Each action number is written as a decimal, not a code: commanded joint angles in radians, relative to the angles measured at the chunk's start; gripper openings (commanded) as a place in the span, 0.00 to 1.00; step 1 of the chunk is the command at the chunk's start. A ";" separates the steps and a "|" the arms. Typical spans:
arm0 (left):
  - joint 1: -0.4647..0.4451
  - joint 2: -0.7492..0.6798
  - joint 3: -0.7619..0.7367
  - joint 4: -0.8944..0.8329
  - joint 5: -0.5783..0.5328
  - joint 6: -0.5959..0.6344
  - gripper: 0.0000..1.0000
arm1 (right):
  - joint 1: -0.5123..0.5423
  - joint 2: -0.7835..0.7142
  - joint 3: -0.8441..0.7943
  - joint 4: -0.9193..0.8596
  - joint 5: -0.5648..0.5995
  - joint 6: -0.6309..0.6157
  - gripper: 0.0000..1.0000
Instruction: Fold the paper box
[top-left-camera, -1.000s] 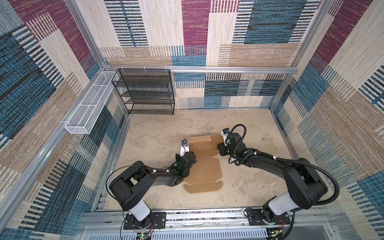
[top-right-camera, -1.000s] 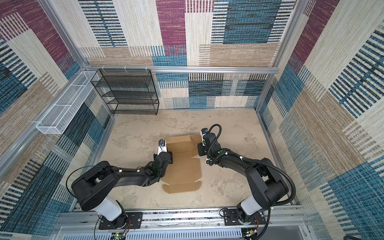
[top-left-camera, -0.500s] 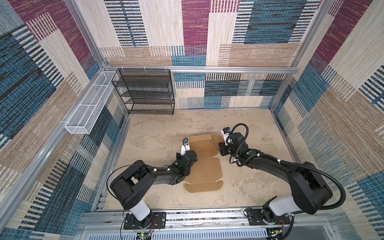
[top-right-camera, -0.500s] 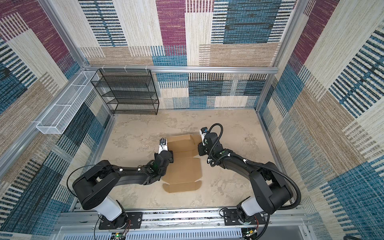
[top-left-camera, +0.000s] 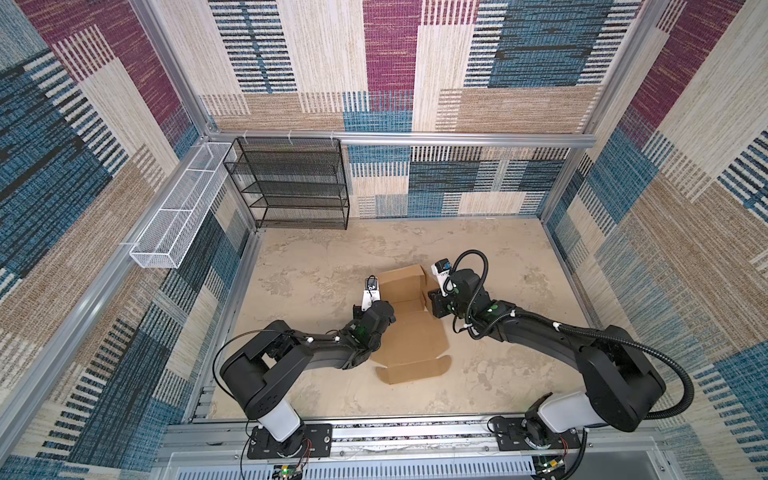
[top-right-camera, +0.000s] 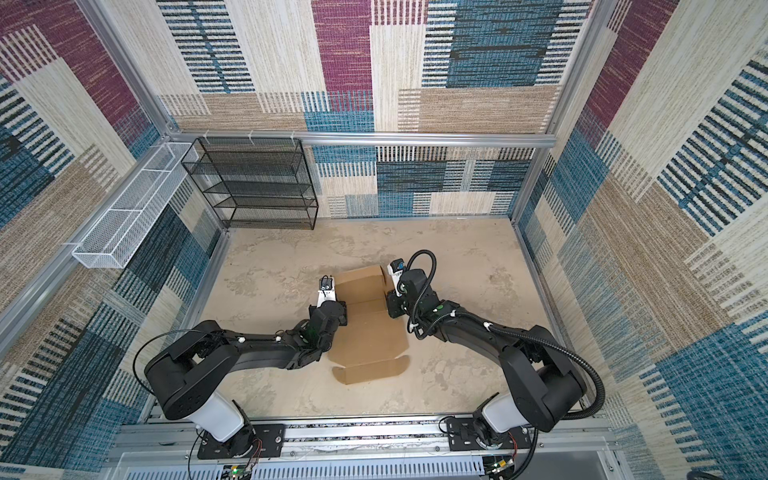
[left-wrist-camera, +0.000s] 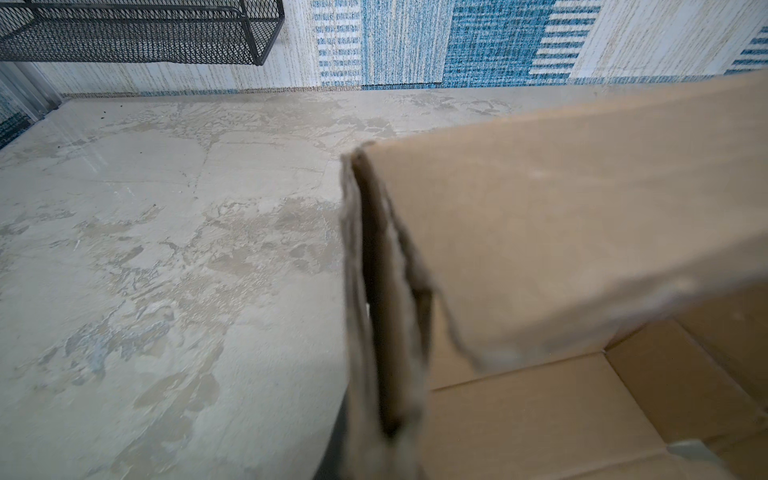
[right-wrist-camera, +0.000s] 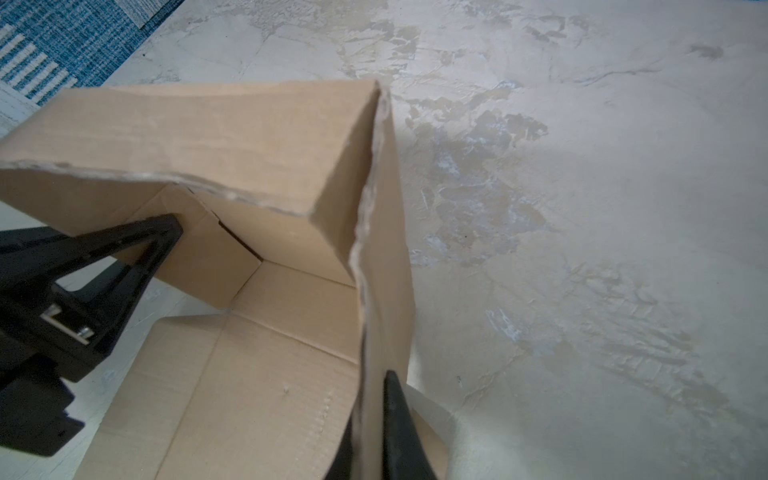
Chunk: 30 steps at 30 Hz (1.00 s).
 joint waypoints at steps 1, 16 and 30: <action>-0.001 0.001 -0.010 -0.061 0.034 0.003 0.00 | 0.022 0.006 -0.023 0.045 0.030 0.018 0.09; -0.001 0.020 -0.052 -0.024 0.033 -0.003 0.00 | 0.038 0.032 -0.098 0.113 0.019 0.062 0.12; -0.001 0.016 -0.045 -0.024 0.035 0.011 0.00 | 0.039 0.027 -0.065 0.085 0.030 0.053 0.29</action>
